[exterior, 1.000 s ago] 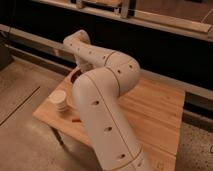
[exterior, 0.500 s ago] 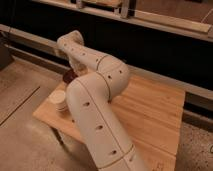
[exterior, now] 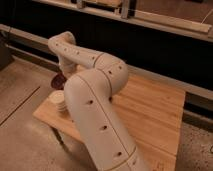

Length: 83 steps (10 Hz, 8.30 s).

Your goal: Drag the ceramic bowl in a circle

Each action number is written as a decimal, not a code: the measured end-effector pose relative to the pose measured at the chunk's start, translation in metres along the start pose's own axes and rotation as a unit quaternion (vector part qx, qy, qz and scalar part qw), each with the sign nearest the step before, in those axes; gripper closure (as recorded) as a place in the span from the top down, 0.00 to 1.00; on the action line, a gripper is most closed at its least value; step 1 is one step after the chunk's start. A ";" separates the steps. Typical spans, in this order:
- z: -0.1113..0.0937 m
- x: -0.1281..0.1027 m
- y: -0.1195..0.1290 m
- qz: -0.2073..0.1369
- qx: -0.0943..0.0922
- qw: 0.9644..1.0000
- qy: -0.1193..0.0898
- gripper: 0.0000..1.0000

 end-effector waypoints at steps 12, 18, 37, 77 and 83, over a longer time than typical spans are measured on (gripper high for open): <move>-0.029 -0.060 -0.126 0.103 0.084 0.989 -0.060 0.19; 0.001 -0.075 -0.078 0.059 0.090 0.993 -0.053 0.19; -0.019 -0.062 -0.134 0.109 0.057 0.992 -0.034 0.19; 0.022 -0.042 -0.018 -0.025 0.114 0.992 -0.037 0.19; 0.005 -0.030 -0.045 -0.027 0.126 0.991 -0.047 0.19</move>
